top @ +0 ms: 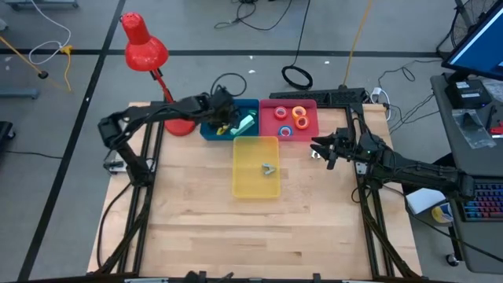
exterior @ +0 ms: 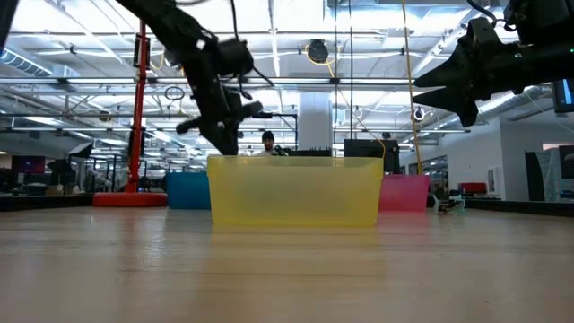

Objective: Pick and place Stapler, Stapler remover, tape
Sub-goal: Put the small green stapler into the blue bin, then put the light blue staple remover into the yellow bin

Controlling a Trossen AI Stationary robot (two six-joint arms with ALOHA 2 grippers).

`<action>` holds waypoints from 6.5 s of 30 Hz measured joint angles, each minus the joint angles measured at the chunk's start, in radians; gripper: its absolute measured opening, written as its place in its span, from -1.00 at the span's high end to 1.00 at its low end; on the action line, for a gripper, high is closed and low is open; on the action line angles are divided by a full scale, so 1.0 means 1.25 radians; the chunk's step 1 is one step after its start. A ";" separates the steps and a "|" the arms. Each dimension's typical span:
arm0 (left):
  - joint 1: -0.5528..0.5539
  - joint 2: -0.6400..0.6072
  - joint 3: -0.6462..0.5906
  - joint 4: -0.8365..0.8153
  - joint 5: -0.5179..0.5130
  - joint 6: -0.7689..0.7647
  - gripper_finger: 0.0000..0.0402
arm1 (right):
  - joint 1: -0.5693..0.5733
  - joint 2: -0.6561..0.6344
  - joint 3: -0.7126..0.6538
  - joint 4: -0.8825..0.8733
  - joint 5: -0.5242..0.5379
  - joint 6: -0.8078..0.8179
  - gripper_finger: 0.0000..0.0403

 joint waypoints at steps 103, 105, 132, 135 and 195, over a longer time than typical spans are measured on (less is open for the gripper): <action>-0.249 -0.994 -0.596 0.253 0.115 0.180 0.33 | -0.083 0.656 0.639 -0.933 -0.024 0.210 0.16; -0.257 -1.031 -0.614 0.255 0.118 0.178 0.33 | -0.097 0.668 0.639 -0.953 -0.024 0.211 0.16; -0.277 -1.266 -0.721 0.214 0.118 0.178 0.33 | -0.177 0.680 0.405 -0.760 -0.003 0.257 0.16; -0.277 -1.266 -0.721 0.214 0.118 0.182 0.33 | -0.177 0.680 0.384 -0.743 -0.004 0.264 0.16; -0.277 -1.266 -0.721 0.210 0.152 0.159 0.33 | 0.081 0.679 0.501 -0.190 -0.130 0.090 0.86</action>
